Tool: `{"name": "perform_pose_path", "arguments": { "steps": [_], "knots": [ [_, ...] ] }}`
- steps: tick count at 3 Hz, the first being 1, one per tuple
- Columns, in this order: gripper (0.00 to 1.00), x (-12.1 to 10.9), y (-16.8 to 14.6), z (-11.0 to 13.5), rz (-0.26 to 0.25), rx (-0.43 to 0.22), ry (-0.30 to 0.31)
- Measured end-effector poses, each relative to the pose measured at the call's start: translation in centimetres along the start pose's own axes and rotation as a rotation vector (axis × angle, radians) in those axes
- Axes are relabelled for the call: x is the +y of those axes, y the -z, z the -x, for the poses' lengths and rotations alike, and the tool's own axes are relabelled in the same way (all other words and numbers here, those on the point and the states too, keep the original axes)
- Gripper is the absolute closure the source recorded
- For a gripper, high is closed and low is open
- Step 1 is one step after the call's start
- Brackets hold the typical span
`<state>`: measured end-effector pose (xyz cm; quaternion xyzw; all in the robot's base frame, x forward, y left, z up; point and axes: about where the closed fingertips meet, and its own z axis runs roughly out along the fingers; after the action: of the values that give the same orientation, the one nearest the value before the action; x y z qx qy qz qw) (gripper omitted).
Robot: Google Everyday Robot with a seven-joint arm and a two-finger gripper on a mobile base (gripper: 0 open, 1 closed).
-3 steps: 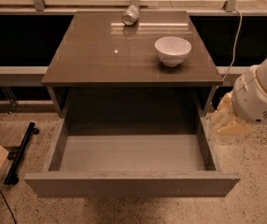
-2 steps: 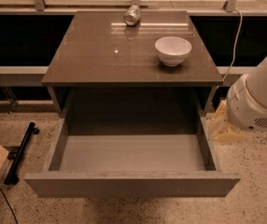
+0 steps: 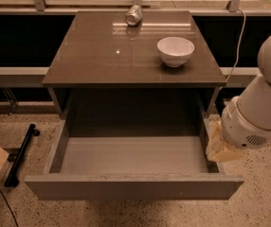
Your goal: Close top drawer
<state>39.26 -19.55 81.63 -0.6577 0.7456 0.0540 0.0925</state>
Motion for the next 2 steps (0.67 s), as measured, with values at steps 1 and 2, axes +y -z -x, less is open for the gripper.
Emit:
{"name": "perform_pose_path", "arguments": {
  "steps": [1, 2],
  "knots": [
    [1.00, 1.6, -2.6, -0.1, 0.028, -0.019, -0.003],
    [1.00, 2.5, -5.1, -0.7, 0.049, -0.043, -0.013]
  ]
}}
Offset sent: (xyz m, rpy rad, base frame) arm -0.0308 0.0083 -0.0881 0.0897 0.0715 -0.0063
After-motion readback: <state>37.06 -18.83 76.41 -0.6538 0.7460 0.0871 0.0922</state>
